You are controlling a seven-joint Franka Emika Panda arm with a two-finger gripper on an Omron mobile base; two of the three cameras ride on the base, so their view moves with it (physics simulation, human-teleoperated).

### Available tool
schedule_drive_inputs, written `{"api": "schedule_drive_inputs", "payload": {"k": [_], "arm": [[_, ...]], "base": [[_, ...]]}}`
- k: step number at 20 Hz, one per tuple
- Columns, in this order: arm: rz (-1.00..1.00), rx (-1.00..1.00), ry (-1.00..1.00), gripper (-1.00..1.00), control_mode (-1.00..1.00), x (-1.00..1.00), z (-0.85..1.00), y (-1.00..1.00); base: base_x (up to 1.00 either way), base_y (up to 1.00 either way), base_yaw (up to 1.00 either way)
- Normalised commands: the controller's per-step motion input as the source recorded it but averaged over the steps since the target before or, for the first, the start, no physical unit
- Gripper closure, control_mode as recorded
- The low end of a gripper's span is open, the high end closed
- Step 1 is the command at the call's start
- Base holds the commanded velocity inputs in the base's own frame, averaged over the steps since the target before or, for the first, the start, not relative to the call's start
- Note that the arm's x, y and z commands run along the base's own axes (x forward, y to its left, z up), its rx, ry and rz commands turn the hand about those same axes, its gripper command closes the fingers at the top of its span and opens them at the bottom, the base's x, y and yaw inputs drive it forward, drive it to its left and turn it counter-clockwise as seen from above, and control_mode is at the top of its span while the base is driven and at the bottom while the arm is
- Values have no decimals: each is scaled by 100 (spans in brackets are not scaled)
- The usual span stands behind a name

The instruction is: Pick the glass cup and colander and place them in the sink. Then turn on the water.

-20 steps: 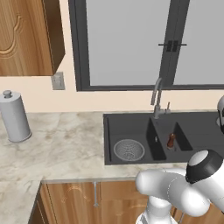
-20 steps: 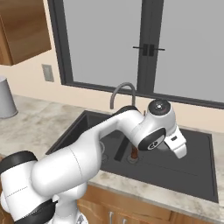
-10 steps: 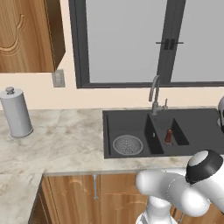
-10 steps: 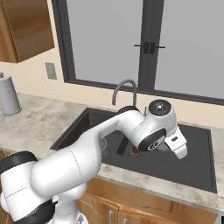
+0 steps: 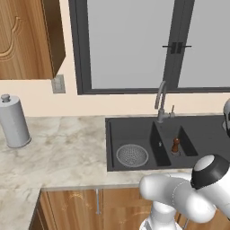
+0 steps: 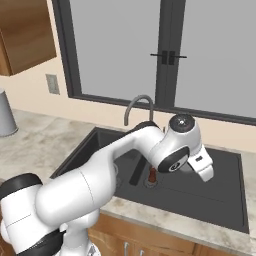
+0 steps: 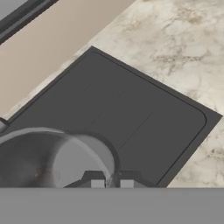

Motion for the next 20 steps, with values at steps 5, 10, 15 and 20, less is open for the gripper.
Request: {"api": "schedule_drive_inputs", "payload": {"k": [5, 10, 15, 20], "arm": [[0, 0, 0, 100, 100, 0, 0, 0], [0, 0, 0, 100, 100, 0, 0, 0], [0, 0, 0, 100, 100, 0, 0, 0], [0, 0, -1, 100, -100, 0, 0, 0]], "base": [[44, -47, -6], [15, -3, 0], [0, 0, 0], [0, 0, 0]]}}
